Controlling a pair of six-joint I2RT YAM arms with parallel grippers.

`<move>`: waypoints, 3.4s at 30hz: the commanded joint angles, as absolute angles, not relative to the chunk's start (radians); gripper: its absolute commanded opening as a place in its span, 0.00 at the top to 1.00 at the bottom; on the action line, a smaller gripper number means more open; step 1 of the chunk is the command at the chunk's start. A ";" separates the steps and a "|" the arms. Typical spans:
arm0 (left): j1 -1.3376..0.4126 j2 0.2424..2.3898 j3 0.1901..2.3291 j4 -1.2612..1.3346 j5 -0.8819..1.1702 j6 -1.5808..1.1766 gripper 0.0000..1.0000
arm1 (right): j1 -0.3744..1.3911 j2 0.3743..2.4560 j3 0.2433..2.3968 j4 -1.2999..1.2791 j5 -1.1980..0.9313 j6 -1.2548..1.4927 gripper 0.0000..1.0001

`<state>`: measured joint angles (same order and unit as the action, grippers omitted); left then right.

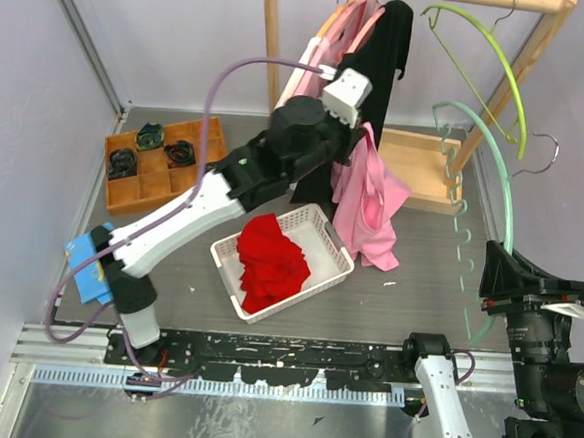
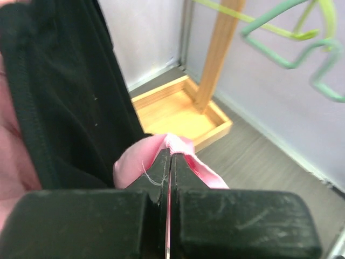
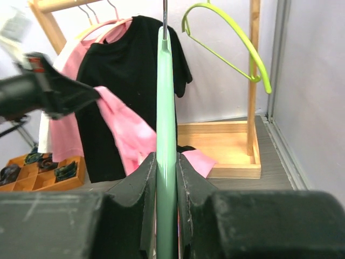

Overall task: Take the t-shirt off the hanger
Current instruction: Place the T-shirt in the bin.

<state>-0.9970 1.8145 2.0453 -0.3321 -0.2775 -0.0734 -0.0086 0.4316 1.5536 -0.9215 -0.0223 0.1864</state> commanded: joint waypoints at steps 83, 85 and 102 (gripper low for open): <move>-1.032 1.070 1.433 -0.078 -0.295 -0.105 1.00 | -0.010 0.418 1.380 -0.774 -0.047 0.233 0.99; -1.033 1.032 1.351 -0.061 -0.299 -0.134 1.00 | -0.011 0.417 1.367 -0.769 -0.052 0.235 0.99; -1.038 0.954 0.918 -0.122 -0.404 -0.300 1.00 | -0.011 0.431 1.282 -0.708 -0.075 0.241 0.99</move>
<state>-1.0351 0.9638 0.9546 -0.1364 -0.3527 -0.2497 -0.0086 0.4236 1.2770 -0.8398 -0.0647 0.2321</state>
